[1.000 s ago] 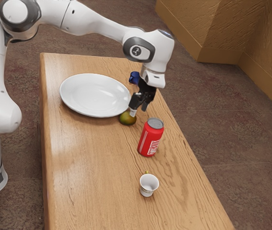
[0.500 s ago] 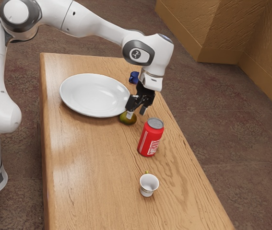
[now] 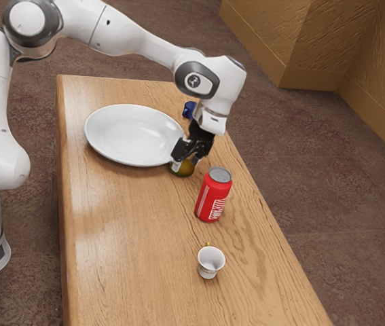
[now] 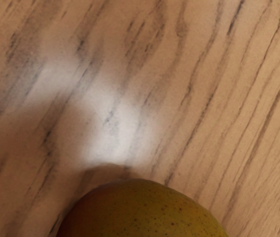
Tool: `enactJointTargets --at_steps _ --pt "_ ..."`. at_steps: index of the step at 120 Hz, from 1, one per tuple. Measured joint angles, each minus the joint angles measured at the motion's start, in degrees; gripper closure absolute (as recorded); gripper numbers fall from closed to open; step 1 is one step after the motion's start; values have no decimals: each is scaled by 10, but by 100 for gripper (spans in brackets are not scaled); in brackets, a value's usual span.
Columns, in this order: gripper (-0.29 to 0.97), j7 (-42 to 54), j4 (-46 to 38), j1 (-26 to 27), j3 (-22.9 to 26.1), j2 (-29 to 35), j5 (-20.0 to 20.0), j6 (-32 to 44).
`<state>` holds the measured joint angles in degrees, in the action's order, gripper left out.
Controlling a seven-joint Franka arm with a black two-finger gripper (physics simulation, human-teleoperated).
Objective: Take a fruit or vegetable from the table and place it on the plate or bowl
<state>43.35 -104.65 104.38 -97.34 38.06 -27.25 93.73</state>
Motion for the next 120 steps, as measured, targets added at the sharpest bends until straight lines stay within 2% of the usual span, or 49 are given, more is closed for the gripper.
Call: enactJointTargets --at_steps 12,25,36,48,74,89,106,120 --pt "25 -2 6 2 -3 -7 -2 15" --pt "33 -5 54 12 13 -14 -7 0" --pt "33 -7 101 26 34 -18 -20 -28" --pt "35 -12 117 29 34 -20 -24 -68" --pt "35 -46 138 27 33 -33 -29 -247" --pt "36 -66 113 -20 33 -53 -31 -331" --pt "38 -85 82 -52 33 -56 -33 -375" --pt "18 -99 71 -51 34 -56 -44 -391"
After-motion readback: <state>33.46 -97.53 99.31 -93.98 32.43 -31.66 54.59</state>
